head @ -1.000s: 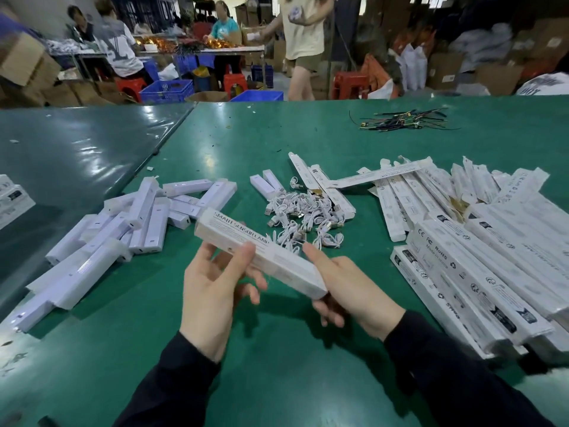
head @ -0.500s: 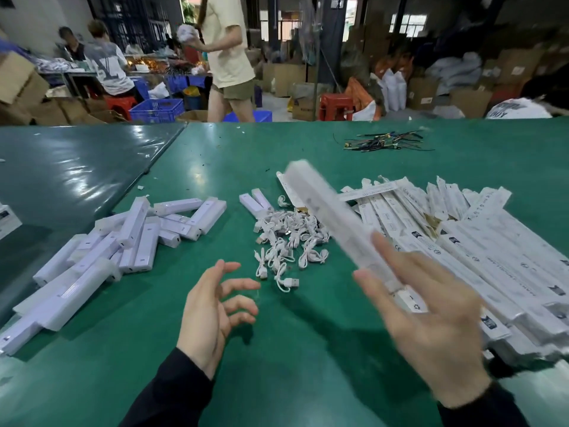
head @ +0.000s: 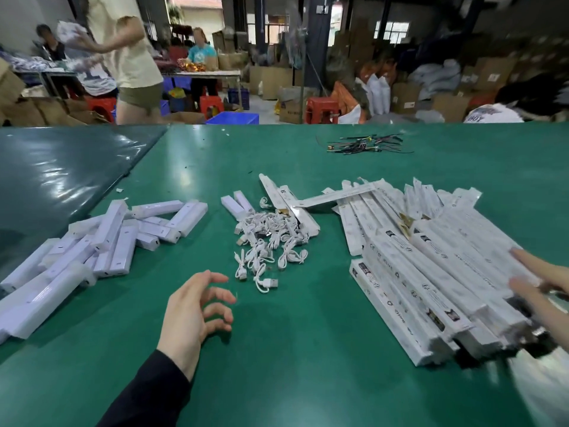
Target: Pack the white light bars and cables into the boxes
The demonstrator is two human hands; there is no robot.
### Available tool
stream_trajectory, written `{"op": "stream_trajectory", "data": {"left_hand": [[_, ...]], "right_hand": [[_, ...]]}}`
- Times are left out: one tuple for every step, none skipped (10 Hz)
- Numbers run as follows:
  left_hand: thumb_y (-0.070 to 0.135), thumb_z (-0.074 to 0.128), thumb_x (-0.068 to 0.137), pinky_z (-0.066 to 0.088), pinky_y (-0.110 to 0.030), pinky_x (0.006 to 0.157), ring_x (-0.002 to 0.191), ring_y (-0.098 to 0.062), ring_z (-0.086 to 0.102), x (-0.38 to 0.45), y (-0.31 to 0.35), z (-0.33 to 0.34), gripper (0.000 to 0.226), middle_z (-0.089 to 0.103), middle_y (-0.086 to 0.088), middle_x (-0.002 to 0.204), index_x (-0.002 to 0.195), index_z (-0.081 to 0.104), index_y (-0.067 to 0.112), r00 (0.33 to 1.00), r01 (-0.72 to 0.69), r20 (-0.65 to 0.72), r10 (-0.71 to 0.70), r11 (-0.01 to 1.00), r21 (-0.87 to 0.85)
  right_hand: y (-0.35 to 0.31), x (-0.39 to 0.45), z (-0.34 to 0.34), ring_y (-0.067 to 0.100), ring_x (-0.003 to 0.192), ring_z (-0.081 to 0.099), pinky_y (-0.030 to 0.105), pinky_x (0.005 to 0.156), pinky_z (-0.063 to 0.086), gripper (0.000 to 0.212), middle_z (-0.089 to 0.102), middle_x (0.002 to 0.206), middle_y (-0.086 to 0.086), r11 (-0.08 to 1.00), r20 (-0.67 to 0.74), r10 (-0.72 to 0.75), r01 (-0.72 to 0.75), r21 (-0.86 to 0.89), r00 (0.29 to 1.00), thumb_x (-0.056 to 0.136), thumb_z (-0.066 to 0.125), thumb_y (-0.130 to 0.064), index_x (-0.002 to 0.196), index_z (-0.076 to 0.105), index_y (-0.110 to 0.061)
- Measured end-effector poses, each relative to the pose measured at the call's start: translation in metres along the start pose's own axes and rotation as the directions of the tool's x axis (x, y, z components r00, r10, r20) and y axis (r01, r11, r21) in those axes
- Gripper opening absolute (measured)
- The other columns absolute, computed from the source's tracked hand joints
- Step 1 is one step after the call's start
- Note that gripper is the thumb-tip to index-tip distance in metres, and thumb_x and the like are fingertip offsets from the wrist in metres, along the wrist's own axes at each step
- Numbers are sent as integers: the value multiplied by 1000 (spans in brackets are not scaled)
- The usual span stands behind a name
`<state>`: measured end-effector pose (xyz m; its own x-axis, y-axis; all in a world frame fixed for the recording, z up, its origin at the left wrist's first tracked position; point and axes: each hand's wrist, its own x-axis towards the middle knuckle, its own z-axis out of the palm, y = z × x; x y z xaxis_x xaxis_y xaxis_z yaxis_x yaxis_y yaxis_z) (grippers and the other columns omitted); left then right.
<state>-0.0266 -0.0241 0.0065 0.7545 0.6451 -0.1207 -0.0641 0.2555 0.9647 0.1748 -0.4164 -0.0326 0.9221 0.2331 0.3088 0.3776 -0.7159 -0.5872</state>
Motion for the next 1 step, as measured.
{"op": "stream_trajectory", "data": {"left_hand": [[12, 48, 100, 45, -23, 39, 43, -21, 55, 0, -7, 0, 17, 67, -14, 75, 96, 61, 3, 998, -60, -19, 61, 997, 39]], "right_hand": [[-32, -6, 0, 16, 105, 63, 41, 87, 56, 57, 60, 128, -17, 991, -212, -104, 84, -103, 972, 81, 33, -84, 134, 38, -64]]}}
